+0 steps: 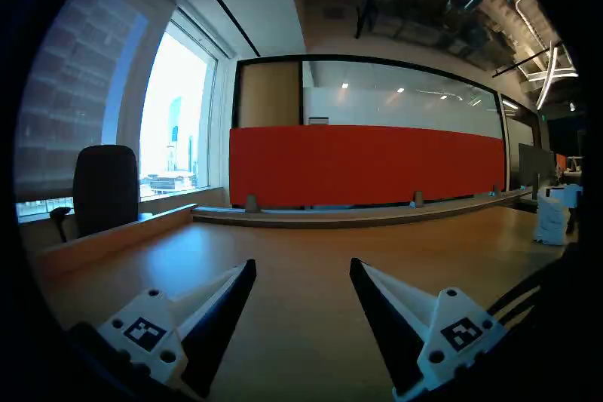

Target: Fold towel

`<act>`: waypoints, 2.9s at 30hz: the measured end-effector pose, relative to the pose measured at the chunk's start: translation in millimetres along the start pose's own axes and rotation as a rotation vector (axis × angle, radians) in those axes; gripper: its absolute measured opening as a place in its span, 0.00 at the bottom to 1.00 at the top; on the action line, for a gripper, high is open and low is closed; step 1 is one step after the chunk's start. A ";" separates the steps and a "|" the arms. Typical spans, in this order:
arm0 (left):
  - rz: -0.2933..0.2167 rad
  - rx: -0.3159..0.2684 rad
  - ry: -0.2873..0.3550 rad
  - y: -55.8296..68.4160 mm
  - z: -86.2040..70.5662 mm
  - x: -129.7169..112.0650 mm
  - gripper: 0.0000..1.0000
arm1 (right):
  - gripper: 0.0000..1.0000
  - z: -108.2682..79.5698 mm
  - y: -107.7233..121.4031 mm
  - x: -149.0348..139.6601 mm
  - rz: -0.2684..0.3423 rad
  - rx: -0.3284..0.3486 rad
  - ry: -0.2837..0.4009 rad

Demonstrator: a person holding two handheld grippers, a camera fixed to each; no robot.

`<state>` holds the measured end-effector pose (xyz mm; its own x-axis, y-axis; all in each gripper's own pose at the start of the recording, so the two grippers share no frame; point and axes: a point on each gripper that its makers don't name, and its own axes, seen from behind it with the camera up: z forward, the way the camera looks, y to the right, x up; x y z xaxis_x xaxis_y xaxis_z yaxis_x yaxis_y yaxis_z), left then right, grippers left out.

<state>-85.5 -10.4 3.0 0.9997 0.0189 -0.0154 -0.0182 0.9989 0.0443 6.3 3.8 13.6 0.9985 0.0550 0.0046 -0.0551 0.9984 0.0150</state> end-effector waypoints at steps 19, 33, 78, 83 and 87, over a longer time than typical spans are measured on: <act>0.001 0.000 0.000 0.4 0.2 -0.3 0.92 | 0.93 -2.4 8.0 -19.0 0.035 0.007 0.004; 0.000 0.000 0.000 0.2 0.6 0.3 0.92 | 0.94 -6.1 -2.7 -22.0 -0.027 0.017 0.017; 0.003 0.001 -0.001 -0.2 0.0 0.9 0.92 | 0.96 -4.2 -5.5 -25.8 -0.052 0.012 0.015; 0.003 0.001 -0.001 0.0 0.2 0.7 0.93 | 0.96 -4.3 -5.5 -26.3 -0.052 0.012 0.014; 0.003 0.001 -0.001 0.4 0.2 0.5 0.93 | 0.96 -4.5 -5.7 -26.4 -0.052 0.012 0.014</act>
<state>-85.1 -10.0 3.2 0.9997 0.0219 -0.0143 -0.0212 0.9987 0.0458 -19.7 -3.3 8.9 0.9999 0.0032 -0.0107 -0.0029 0.9996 0.0265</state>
